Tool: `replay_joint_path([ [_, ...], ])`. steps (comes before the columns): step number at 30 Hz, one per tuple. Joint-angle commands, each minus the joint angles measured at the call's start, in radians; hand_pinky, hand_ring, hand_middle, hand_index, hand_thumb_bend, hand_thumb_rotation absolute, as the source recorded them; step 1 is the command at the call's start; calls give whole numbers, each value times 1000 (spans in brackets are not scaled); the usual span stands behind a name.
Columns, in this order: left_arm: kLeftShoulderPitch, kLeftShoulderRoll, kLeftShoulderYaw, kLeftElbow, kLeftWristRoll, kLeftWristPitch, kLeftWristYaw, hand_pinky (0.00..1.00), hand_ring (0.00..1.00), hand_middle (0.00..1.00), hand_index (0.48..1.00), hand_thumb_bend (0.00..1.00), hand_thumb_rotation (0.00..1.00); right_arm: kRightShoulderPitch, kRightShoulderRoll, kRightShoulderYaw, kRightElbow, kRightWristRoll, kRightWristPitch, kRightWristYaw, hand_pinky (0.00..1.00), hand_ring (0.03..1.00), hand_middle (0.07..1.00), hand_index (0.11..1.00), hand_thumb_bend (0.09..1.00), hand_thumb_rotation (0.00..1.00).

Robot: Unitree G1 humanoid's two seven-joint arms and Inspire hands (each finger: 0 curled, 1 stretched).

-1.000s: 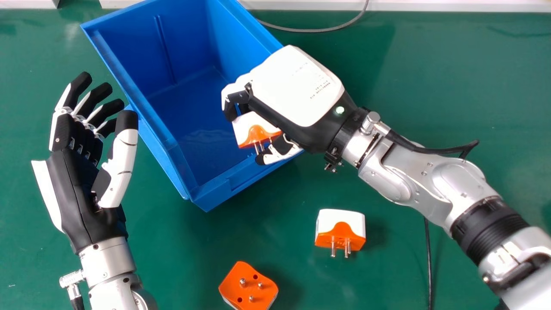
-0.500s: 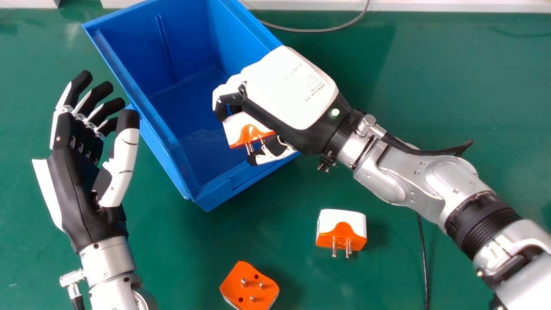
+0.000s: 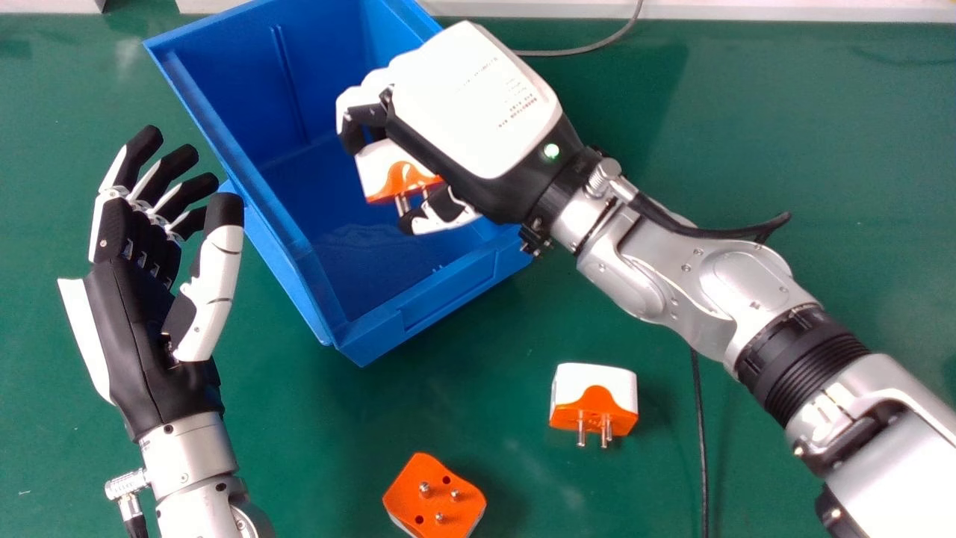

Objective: Pick all objects and put in blue box

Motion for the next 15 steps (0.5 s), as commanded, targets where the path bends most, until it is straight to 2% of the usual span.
replay_joint_path([
  [1,0,0,0,-3,0,-22,3,639,699,763,803,673,450,-19,-10,10,-52,-24,45,5,359,493,564,512,500,24],
  [2,0,0,2,-3,-1,-22,2,639,699,763,803,673,450,-12,-12,14,-64,-33,65,11,359,493,564,512,500,24],
  [3,1,0,2,-4,-2,-22,1,639,699,763,802,678,452,-6,-14,18,-76,-44,85,13,415,551,619,561,577,32],
  [4,1,0,2,-5,-5,-22,-2,639,699,763,802,678,452,-1,-17,23,-86,-55,101,7,415,551,619,561,577,32],
  [5,1,-1,1,-6,-8,-23,-4,639,698,762,801,682,453,3,-20,26,-95,-64,115,0,485,619,681,617,644,52],
  [6,1,0,0,-7,-8,-23,-6,639,698,762,801,682,453,6,-22,30,-103,-73,129,-9,485,619,681,617,644,52],
  [7,1,1,0,-7,-6,-24,-6,640,699,762,801,684,454,8,-23,33,-108,-81,140,-21,558,687,741,670,702,70],
  [8,0,1,0,-6,-3,-25,-5,640,699,762,801,684,454,10,-23,37,-112,-88,150,-32,558,687,741,670,702,70],
  [10,-2,1,1,-3,-2,-26,-3,640,698,763,801,681,453,13,-25,43,-120,-100,168,-41,666,785,827,753,795,101],
  [12,-4,1,1,-2,-5,-24,-5,639,698,763,801,679,452,16,-27,46,-124,-104,175,-45,731,848,882,806,856,125],
  [15,-4,1,0,-4,-5,-24,-6,639,698,762,799,683,454,18,-28,50,-118,-101,173,-60,770,887,914,838,899,139],
])
